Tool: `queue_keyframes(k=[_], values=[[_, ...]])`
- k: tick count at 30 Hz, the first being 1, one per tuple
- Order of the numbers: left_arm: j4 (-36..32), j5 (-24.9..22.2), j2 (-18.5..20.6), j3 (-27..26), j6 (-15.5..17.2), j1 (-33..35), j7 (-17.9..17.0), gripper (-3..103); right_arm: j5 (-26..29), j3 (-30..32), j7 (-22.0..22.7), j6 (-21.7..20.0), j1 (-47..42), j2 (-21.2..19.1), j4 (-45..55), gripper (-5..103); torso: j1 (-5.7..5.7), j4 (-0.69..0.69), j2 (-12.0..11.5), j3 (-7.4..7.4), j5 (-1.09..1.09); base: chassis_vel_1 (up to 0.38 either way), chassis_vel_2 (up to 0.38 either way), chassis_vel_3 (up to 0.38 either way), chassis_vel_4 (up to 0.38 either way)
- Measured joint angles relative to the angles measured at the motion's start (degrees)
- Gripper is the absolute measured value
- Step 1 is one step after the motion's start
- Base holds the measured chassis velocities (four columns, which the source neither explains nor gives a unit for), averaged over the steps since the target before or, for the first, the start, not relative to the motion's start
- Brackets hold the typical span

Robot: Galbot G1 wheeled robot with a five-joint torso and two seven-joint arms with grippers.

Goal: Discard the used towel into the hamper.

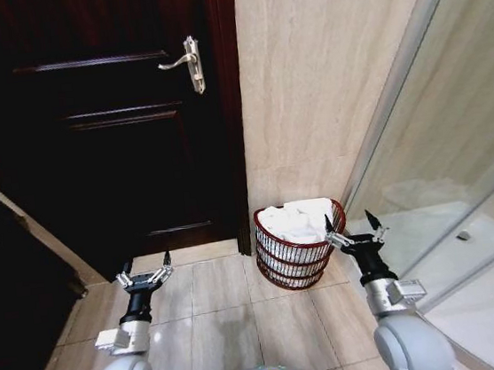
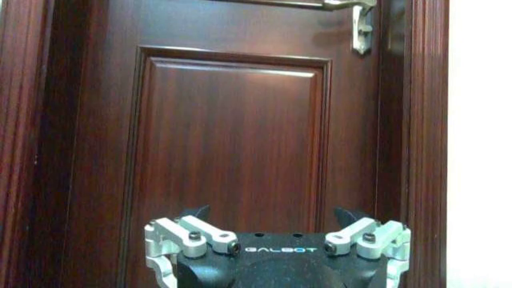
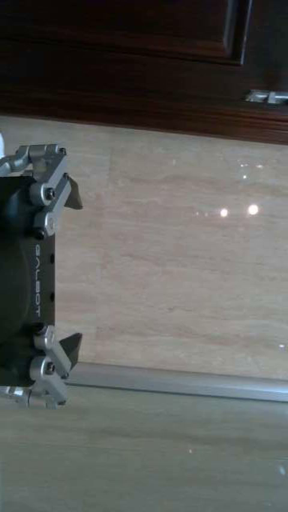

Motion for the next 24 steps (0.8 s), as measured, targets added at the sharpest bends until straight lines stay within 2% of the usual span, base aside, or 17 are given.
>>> queue_keyframes(k=[5,15,24], values=[[-1.2,1.7,-0.6,0.5,-0.3,0.1,-1.5,100,0.6,-1.1,1.1,0.3,-1.9,-0.2,0.4,100,0.00,0.00,0.0,0.00,0.00,0.000,0.000,0.000,0.000],[-2.3,2.2,-0.4,0.3,-0.3,-0.2,-2.2,100,2.5,-2.5,4.2,0.2,-4.2,-0.6,1.8,100,0.00,0.00,0.0,0.00,0.00,0.000,0.000,0.000,0.000],[-1.8,2.6,-0.5,0.8,-0.9,0.4,-2.4,100,2.5,-2.1,5.0,3.2,-7.4,-1.4,2.2,100,0.01,0.00,0.0,0.00,0.00,0.014,-0.009,-0.012,0.010]])
